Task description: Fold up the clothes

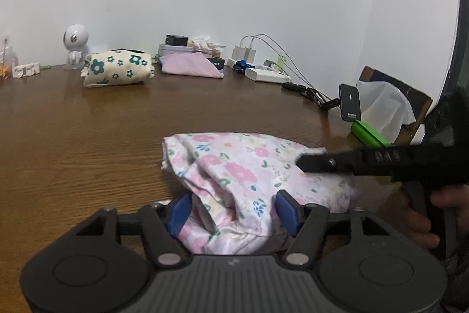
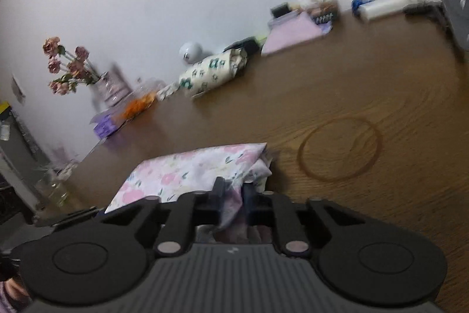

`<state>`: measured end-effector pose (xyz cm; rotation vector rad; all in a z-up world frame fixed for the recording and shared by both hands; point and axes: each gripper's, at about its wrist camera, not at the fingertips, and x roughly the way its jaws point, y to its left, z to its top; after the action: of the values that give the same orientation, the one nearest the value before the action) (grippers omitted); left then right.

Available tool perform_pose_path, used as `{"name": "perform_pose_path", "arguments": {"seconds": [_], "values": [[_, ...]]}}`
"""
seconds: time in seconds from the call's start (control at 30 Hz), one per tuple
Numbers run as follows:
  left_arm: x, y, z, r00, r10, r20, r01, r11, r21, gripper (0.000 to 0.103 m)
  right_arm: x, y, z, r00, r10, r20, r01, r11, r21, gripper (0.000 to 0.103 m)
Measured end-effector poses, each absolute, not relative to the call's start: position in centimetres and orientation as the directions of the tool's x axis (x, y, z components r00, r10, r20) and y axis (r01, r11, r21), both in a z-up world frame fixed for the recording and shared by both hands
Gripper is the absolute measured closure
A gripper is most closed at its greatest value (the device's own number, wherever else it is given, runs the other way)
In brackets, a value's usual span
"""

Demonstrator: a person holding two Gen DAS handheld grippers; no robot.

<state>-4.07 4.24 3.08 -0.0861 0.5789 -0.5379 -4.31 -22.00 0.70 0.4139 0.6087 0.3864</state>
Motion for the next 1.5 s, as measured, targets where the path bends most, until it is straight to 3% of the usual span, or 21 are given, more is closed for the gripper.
{"name": "perform_pose_path", "arguments": {"seconds": [0.03, 0.1, 0.13, 0.17, 0.23, 0.33, 0.43, 0.53, 0.67, 0.77, 0.83, 0.9, 0.97, 1.0, 1.1, 1.13, 1.2, 1.23, 1.27, 1.4, 1.5], "values": [[-4.3, 5.2, 3.4, 0.710, -0.506, -0.490, 0.438, 0.862, -0.254, 0.030, -4.9, -22.0, 1.0, 0.750, 0.461, -0.474, -0.234, 0.855, 0.463, 0.090], [-4.8, 7.1, 4.3, 0.736, -0.491, -0.466, 0.388, 0.870, -0.304, 0.025, -6.7, -22.5, 1.8, 0.771, 0.439, -0.461, -0.242, 0.872, 0.426, 0.076], [-5.1, 7.9, 4.7, 0.754, -0.476, -0.452, 0.364, 0.877, -0.315, 0.023, -7.9, -23.1, 2.5, 0.809, 0.397, -0.433, -0.230, 0.892, 0.389, 0.053], [-5.1, 8.1, 5.0, 0.765, -0.464, -0.446, 0.347, 0.881, -0.321, 0.023, -9.0, -23.2, 3.3, 0.846, 0.347, -0.406, -0.212, 0.916, 0.341, 0.040], [-5.0, 8.1, 5.4, 0.778, -0.446, -0.443, 0.322, 0.888, -0.329, 0.023, -10.4, -23.3, 4.6, 0.878, 0.318, -0.359, -0.207, 0.927, 0.314, 0.040], [-4.2, 6.9, 4.5, 0.743, -0.454, -0.492, 0.313, 0.885, -0.344, 0.025, -9.8, -21.9, 4.8, 0.842, 0.390, -0.372, -0.267, 0.901, 0.342, 0.040], [-3.4, 5.6, 3.4, 0.701, -0.466, -0.540, 0.306, 0.880, -0.362, 0.025, -8.3, -20.6, 2.9, 0.800, 0.393, -0.453, -0.235, 0.900, 0.366, 0.042], [-3.2, 5.1, 2.7, 0.683, -0.492, -0.540, 0.315, 0.865, -0.390, 0.028, -7.2, -20.3, 1.5, 0.771, 0.430, -0.470, -0.233, 0.877, 0.419, 0.061], [-3.3, 4.1, 2.3, 0.644, -0.553, -0.529, 0.367, 0.830, -0.421, 0.033, -6.6, -20.9, 0.7, 0.748, 0.472, -0.467, -0.222, 0.841, 0.494, 0.066], [-3.5, 4.3, 2.3, 0.640, -0.560, -0.526, 0.367, 0.824, -0.431, 0.035, -5.8, -22.3, -0.3, 0.714, 0.538, -0.448, -0.203, 0.772, 0.602, 0.082], [-3.6, 4.6, 2.4, 0.639, -0.563, -0.524, 0.365, 0.822, -0.438, 0.037, -5.6, -23.0, -0.7, 0.702, 0.564, -0.435, -0.192, 0.738, 0.647, 0.082], [-3.7, 5.1, 2.6, 0.645, -0.561, -0.519, 0.359, 0.822, -0.442, 0.031, -6.2, -23.6, 0.2, 0.723, 0.545, -0.424, -0.199, 0.753, 0.627, 0.078], [-3.8, 6.3, 3.1, 0.664, -0.547, -0.509, 0.341, 0.828, -0.445, 0.022, -7.5, -24.1, 1.8, 0.764, 0.499, -0.409, -0.208, 0.791, 0.576, 0.043], [-3.5, 6.8, 3.3, 0.670, -0.541, -0.508, 0.328, 0.830, -0.451, 0.022, -8.1, -24.2, 2.5, 0.775, 0.473, -0.418, -0.208, 0.817, 0.538, 0.039], [-2.1, 7.2, 3.1, 0.649, -0.552, -0.524, 0.290, 0.816, -0.500, 0.025, -7.9, -23.7, 2.9, 0.756, 0.427, -0.497, -0.176, 0.863, 0.474, 0.038], [-1.7, 7.0, 2.9, 0.639, -0.556, -0.532, 0.286, 0.814, -0.506, 0.033, -7.5, -23.4, 2.6, 0.737, 0.430, -0.521, -0.169, 0.864, 0.474, 0.038], [-0.9, 6.6, 2.6, 0.621, -0.567, -0.541, 0.283, 0.806, -0.520, 0.049, -6.6, -22.7, 1.6, 0.706, 0.448, -0.548, -0.159, 0.855, 0.494, 0.045], [-0.7, 6.5, 2.4, 0.614, -0.576, -0.539, 0.284, 0.799, -0.530, 0.055, -6.2, -22.4, 1.0, 0.691, 0.457, -0.560, -0.153, 0.849, 0.505, 0.063], [-0.5, 6.3, 2.2, 0.607, -0.585, -0.538, 0.285, 0.792, -0.539, 0.068, -5.9, -22.0, 0.8, 0.686, 0.462, -0.561, -0.158, 0.848, 0.505, 0.076], [0.5, 6.3, 1.7, 0.596, -0.621, -0.509, 0.278, 0.755, -0.594, 0.085, -4.5, -20.9, 0.2, 0.688, 0.476, -0.548, -0.180, 0.843, 0.507, 0.088], [1.4, 7.3, 2.2, 0.608, -0.648, -0.458, 0.266, 0.710, -0.652, 0.088, -3.2, -22.1, 0.1, 0.680, 0.552, -0.483, -0.192, 0.770, 0.609, 0.095]]}}
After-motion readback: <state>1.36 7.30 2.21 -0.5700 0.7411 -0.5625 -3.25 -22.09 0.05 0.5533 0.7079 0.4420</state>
